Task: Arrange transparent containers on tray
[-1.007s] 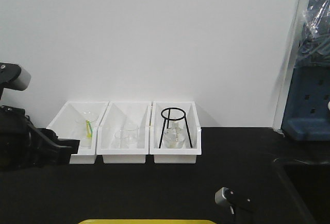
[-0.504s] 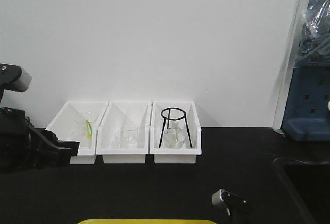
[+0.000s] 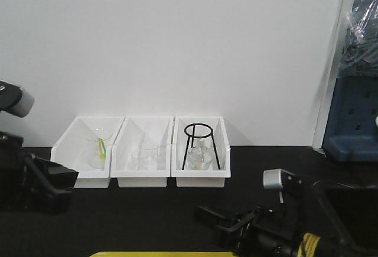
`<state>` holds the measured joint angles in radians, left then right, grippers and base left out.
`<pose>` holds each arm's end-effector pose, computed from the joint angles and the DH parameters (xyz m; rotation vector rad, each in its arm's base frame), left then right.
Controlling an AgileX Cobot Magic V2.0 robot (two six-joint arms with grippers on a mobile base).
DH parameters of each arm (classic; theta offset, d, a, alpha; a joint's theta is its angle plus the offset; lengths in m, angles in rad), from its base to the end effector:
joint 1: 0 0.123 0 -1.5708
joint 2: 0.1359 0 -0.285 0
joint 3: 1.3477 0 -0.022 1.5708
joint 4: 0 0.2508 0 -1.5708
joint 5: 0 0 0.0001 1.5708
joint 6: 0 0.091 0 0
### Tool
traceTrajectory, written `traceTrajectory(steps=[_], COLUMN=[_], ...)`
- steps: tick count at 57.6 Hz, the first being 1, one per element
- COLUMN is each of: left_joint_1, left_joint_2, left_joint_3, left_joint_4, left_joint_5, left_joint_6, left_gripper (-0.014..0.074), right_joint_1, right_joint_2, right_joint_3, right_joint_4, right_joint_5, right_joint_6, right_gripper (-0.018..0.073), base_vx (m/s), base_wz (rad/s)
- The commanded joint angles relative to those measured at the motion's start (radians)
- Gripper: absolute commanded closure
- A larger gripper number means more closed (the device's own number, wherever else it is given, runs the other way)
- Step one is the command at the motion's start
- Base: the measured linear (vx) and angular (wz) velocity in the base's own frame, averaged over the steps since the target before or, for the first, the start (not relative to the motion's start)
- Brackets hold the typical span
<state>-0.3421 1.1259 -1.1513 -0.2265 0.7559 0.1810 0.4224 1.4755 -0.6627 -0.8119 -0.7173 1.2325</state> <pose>0.2145 -0.0913 0.3915 0.4787 2.1625 -0.3524 0.2490 0.1594 0.2430 -0.2592 1.8610 1.1321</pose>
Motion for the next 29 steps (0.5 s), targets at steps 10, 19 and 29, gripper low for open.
traceTrajectory(steps=[10,19,29], left_joint_1=[-0.005,-0.005,-0.005], left_joint_2=[-0.244,-0.437,-0.605], left_joint_3=[0.227,0.416,0.565], left_joint_4=[-0.018,-0.018,-0.017], left_joint_5=[-0.176,-0.234,-0.254], left_joint_6=[0.056,0.059,0.055], left_gripper=[0.0605,0.0605,0.0605], right_joint_1=[-0.004,-0.004,-0.004], right_joint_2=[-0.362,-0.523,-0.596], right_joint_3=[-0.023,-0.018,-0.018], right_joint_4=[-0.165,-0.328,-0.361], right_joint_5=[0.333,0.451,0.515], right_joint_6=[-0.134,-0.093,-0.091], right_gripper=[0.0572,0.0572,0.0572], base_vx=[0.00,0.00,0.00], base_wz=[0.00,0.00,0.00])
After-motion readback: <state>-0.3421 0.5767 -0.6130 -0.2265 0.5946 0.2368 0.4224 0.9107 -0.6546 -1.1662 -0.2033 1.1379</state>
